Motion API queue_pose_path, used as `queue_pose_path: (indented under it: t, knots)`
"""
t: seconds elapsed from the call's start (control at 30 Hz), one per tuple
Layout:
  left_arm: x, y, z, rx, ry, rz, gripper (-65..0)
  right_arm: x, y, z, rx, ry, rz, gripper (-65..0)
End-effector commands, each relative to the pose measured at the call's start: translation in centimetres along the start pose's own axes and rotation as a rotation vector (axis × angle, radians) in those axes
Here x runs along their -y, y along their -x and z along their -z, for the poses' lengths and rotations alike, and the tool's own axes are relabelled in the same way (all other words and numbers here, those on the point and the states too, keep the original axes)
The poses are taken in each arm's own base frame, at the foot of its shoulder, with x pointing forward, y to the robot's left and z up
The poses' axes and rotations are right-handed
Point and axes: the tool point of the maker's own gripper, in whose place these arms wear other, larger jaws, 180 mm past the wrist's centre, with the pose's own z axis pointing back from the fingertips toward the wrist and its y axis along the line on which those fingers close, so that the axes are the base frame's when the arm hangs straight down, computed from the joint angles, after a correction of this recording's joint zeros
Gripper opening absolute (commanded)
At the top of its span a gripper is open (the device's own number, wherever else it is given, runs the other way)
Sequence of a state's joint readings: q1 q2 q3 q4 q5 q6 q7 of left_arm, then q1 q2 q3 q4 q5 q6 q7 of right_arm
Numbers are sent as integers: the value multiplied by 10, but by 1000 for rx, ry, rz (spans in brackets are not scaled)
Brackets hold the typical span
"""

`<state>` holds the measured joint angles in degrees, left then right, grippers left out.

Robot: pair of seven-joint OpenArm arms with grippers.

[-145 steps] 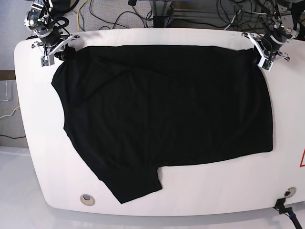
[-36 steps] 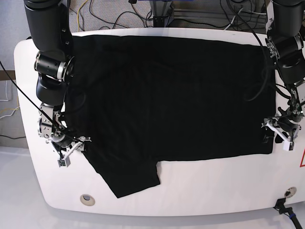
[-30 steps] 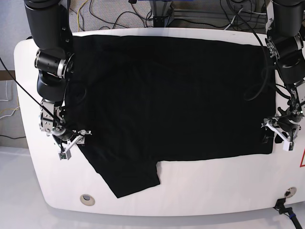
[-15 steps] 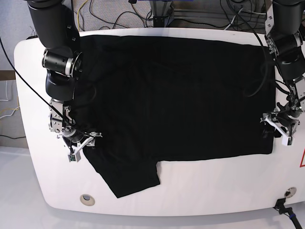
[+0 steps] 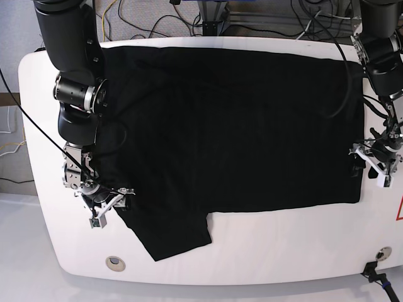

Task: Fold the T-shirt properly
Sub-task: 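Lower both grippers onto the shirt's hem-side corners and close them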

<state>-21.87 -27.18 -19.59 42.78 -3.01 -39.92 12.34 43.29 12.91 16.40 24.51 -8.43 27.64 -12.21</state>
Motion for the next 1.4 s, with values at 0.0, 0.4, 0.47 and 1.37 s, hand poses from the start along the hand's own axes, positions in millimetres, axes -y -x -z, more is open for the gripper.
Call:
queue_pose_path:
  t: [0.0, 0.4, 0.47, 1.37]
  knots:
    - [-12, -31, -6, 81, -20, 15, -247, 2, -33, -3, 74, -1, -5, -316]
    - [-11, -32, -5, 81, -18, 16, -247, 38, -32, -13, 73, 97, 1, -224]
    - [-10, -31, -5, 80, -16, 15, -247, 49, -31, -18, 70, 115, -1, -187]
    - [-11, -30, -6, 77, -19, 16, -247, 16, 5, -4, 30, 57, 19, -363]
